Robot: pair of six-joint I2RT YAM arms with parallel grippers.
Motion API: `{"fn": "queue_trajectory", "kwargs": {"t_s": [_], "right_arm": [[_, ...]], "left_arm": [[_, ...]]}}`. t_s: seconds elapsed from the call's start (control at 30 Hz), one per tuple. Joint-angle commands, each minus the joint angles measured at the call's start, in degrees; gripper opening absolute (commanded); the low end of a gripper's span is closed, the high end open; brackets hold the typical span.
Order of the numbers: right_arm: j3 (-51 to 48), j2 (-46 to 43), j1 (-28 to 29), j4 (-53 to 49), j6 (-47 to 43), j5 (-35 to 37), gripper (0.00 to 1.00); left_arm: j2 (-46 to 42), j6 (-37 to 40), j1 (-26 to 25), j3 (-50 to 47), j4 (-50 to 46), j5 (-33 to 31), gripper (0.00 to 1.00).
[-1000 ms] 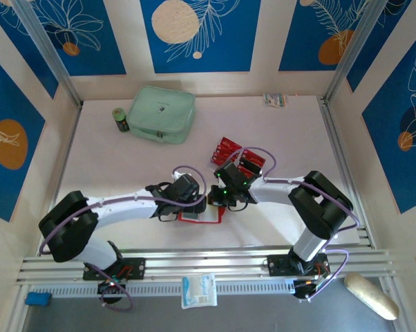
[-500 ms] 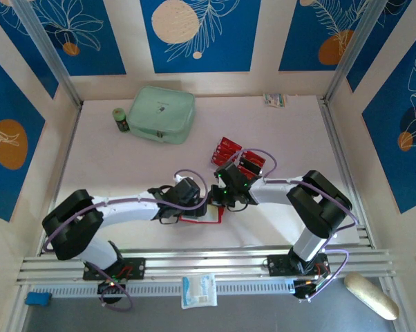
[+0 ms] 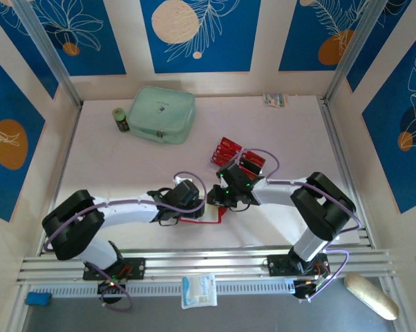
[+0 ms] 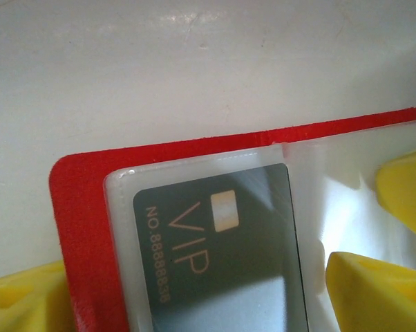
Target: Put the credit cards into the card holder
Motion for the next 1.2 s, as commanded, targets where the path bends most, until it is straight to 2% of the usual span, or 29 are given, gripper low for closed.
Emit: {"fn": "queue_trajectory", "kwargs": {"t_s": [0.0,0.13,0.7,1.17], "right_arm": [[-1.1,-3.6,-0.5,-2.3,0.2,0.6,0.29],[-1.4,-4.3,-0.6,-2.5,0.5,0.9,0.35],[-1.2,1.1,-0.6,3.1,3.2,-2.8,0.35],[0.2,1.3,-0.6,4.8,3.9,-5.9,0.34]], "left_arm": [[0.3,0.1,-0.8,-1.7,0.3,0.5,0.83],[0.1,-0.2,-0.9,-2.3,0.9,0.4,0.83],[-1.5,-0.7,-0.8,-4.3,3.0,-0.2,0.79],[-1.9,-0.7,-0.8,-5.0,4.0,0.1,0.79]]}}
